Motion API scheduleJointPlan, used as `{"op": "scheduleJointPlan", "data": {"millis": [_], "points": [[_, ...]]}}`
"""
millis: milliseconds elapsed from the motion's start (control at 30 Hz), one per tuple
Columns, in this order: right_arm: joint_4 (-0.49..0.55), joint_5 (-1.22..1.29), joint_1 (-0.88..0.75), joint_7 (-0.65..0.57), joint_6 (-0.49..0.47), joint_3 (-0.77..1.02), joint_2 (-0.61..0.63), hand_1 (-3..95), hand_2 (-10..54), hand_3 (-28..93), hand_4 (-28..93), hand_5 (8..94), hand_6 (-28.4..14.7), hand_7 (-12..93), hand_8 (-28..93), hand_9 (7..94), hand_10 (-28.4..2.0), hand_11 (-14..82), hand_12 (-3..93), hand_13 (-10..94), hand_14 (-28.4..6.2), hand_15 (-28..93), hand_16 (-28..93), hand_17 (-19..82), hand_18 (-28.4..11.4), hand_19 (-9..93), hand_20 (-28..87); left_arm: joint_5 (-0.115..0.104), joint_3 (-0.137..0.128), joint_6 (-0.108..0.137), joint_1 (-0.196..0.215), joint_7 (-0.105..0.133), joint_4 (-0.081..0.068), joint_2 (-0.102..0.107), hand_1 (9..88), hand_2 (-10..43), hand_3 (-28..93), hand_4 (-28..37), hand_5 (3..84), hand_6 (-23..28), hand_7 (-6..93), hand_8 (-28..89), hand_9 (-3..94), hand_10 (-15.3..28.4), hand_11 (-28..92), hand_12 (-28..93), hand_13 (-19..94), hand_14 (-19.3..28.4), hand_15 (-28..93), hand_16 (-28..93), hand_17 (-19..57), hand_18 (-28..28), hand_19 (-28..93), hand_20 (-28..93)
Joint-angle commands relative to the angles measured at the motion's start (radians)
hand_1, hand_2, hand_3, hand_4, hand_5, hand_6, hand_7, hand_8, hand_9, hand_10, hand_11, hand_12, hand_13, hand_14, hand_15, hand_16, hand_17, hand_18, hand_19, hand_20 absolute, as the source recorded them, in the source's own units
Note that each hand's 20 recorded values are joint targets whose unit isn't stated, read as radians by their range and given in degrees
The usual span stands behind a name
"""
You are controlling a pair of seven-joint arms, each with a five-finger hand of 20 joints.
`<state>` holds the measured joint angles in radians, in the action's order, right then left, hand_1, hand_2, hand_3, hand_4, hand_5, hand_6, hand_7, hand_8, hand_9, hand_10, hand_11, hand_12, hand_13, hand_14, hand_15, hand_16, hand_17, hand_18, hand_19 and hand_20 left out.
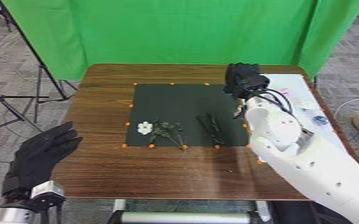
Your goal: Arrange flowers
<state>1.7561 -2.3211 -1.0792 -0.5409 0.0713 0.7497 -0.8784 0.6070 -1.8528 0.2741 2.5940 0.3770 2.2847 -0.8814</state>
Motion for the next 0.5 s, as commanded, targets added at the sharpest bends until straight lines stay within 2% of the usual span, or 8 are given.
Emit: {"op": "scheduleJointPlan", "data": {"millis": [33,200,300,433,500], "points": [[-0.084,-0.013,0.053,0.067,-0.050,-0.045,-0.274,55.1,-9.5,76,-28,81.1,-0.5,24,3,87.5,-7.7,28.5,38.0,69,-7.5,68,33,22,-25.0,80,35,0.009,-0.008,-0.011,-0.013,-0.015,0.001,0.006,27.2,5.0,83,-12.4,45.4,13.5,12.5,-8,37.4,22.0,34,9,27,28.3,57,-12,-9.6,21.4,57,12],[-0.154,-0.035,0.042,0.086,-0.077,-0.064,-0.368,54.8,-9.5,77,-28,80.9,-0.1,24,3,87.4,-7.6,28.4,38.2,69,-7.2,68,34,21,-24.4,79,35,0.020,-0.003,-0.029,-0.052,-0.041,-0.012,0.003,27.2,5.0,83,-12.4,45.4,13.5,12.5,-8,37.3,22.0,34,9,27,28.2,57,-12,-9.6,21.4,57,12],[-0.186,-0.025,0.038,0.065,-0.071,-0.075,-0.413,54.6,-9.5,77,-28,80.8,0.0,25,3,87.3,-7.5,28.4,38.4,69,-7.0,68,34,21,-24.2,79,35,0.021,0.001,-0.036,-0.069,-0.047,-0.018,0.003,27.1,4.9,83,-12.4,45.5,13.6,12.4,-8,37.3,22.0,34,9,27,28.2,57,-12,-9.6,21.4,57,12],[-0.222,-0.006,0.014,0.056,-0.089,-0.061,-0.471,54.5,-9.5,77,-28,80.6,0.1,25,3,87.3,-7.2,28.3,38.6,69,-6.8,68,34,21,-23.9,79,35,0.020,0.017,-0.040,-0.099,-0.048,-0.028,0.013,27.1,4.9,83,-12.4,45.5,13.6,12.3,-8,37.4,22.0,34,9,27,28.3,57,-12,-9.6,21.4,57,12],[-0.242,0.002,0.002,0.044,-0.088,-0.054,-0.498,54.3,-9.5,77,-28,80.4,0.3,25,3,87.1,-7.0,28.3,38.7,69,-6.6,68,34,21,-23.8,78,35,0.020,0.025,-0.041,-0.113,-0.042,-0.033,0.016,27.1,5.0,83,-12.5,45.5,13.6,12.4,-8,37.4,22.0,34,9,27,28.3,57,-12,-9.6,21.4,57,12]]}}
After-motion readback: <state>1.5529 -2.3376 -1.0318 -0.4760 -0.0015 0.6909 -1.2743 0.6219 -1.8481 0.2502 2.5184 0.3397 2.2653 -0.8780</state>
